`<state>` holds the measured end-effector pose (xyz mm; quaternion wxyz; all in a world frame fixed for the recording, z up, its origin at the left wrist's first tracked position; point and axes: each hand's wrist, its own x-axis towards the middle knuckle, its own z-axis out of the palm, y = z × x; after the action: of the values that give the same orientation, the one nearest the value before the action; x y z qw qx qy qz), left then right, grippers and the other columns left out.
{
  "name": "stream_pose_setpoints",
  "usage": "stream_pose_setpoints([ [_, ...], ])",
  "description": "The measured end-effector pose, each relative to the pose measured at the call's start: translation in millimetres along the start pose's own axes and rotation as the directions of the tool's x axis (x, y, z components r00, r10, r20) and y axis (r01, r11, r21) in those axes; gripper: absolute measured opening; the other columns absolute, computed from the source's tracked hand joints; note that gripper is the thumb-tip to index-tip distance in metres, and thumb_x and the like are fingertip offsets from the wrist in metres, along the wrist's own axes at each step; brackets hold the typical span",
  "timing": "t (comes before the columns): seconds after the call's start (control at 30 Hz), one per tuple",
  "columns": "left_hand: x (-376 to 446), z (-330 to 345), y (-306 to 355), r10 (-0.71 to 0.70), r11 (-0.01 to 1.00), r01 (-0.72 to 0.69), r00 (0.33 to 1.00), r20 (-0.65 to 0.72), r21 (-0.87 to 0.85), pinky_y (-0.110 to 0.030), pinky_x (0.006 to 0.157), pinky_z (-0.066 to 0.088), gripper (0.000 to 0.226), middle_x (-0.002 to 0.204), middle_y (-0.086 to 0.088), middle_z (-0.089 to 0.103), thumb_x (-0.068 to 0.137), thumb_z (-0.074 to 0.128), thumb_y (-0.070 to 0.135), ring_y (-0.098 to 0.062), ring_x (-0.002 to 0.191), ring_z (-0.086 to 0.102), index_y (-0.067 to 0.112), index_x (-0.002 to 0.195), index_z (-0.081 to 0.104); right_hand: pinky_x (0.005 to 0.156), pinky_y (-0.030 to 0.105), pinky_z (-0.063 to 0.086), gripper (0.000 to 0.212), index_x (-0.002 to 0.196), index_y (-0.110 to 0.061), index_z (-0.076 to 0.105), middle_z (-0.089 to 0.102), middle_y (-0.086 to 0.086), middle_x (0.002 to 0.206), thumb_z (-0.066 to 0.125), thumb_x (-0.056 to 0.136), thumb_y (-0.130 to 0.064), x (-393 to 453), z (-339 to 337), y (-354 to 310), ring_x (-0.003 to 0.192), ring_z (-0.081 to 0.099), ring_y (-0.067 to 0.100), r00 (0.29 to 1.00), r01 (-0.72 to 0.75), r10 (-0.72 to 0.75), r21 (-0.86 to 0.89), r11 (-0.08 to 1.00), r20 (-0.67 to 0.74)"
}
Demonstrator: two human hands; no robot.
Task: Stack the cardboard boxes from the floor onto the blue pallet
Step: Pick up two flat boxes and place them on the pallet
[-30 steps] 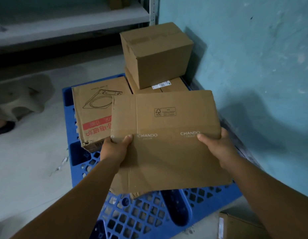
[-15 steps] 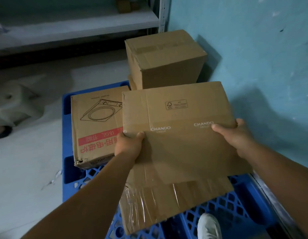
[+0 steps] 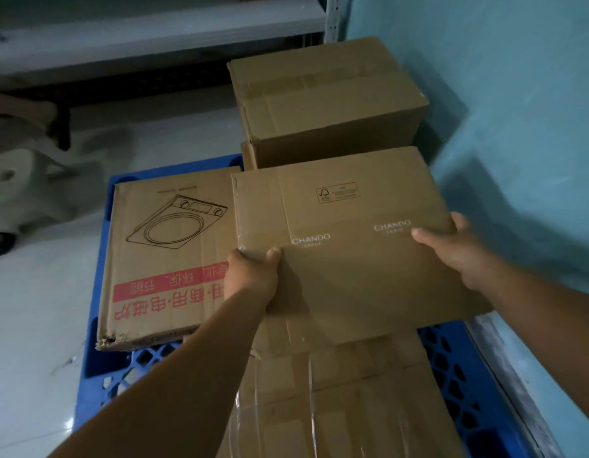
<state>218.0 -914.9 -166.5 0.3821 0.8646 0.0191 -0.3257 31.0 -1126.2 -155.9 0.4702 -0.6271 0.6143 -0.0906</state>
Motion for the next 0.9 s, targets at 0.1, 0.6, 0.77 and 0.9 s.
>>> stream_pose_setpoints([
  [0.1,10.0,15.8,8.5,-0.001,1.0,0.001,1.0,-0.018,-0.005,-0.042,0.09,0.049,0.062,0.117,-0.009,0.057,0.088,0.059,0.049,-0.03,0.1,0.056,0.015,0.136,0.039,0.095,0.049,0.04,0.064,0.139,-0.02,0.038,0.051,0.005,0.129,0.068,0.085,-0.039,22.4,-0.3,-0.5,0.117,0.05,0.032,1.0,-0.018,0.018,-0.034,0.999,0.009],
  [0.6,44.4,28.3,9.2,-0.036,0.998,0.031,0.994,-0.1,-0.059,-0.045,0.094,0.049,0.052,0.111,-0.006,0.054,0.089,0.061,0.044,-0.029,0.101,0.055,0.018,0.13,0.043,0.099,0.047,0.038,0.078,0.15,-0.026,0.022,0.044,0.005,0.143,0.066,0.087,-0.041,66.5,24.5,-7.2,0.126,0.045,0.032,0.998,-0.002,0.009,-0.113,0.994,0.056],
  [0.77,42.9,27.2,10.6,-0.031,0.998,0.027,0.996,-0.089,-0.049,-0.044,0.093,0.049,0.054,0.114,-0.008,0.056,0.09,0.061,0.042,-0.028,0.099,0.054,0.017,0.133,0.041,0.104,0.051,0.037,0.085,0.152,-0.028,0.012,0.037,0.006,0.15,0.062,0.087,-0.049,63.6,27.2,-9.6,0.131,0.041,0.034,0.998,-0.032,0.039,-0.168,0.985,0.042],
  [0.9,38.5,24.5,13.1,-0.005,0.999,0.002,0.998,-0.063,-0.036,-0.048,0.097,0.047,0.069,0.131,-0.011,0.051,0.087,0.063,0.046,-0.034,0.114,0.054,0.017,0.141,0.032,0.107,0.059,0.032,0.093,0.149,-0.024,0.017,0.032,0.007,0.152,0.06,0.077,-0.063,50.1,33.5,-6.8,0.135,0.037,0.035,0.998,-0.009,-0.008,-0.285,0.958,-0.058],
])
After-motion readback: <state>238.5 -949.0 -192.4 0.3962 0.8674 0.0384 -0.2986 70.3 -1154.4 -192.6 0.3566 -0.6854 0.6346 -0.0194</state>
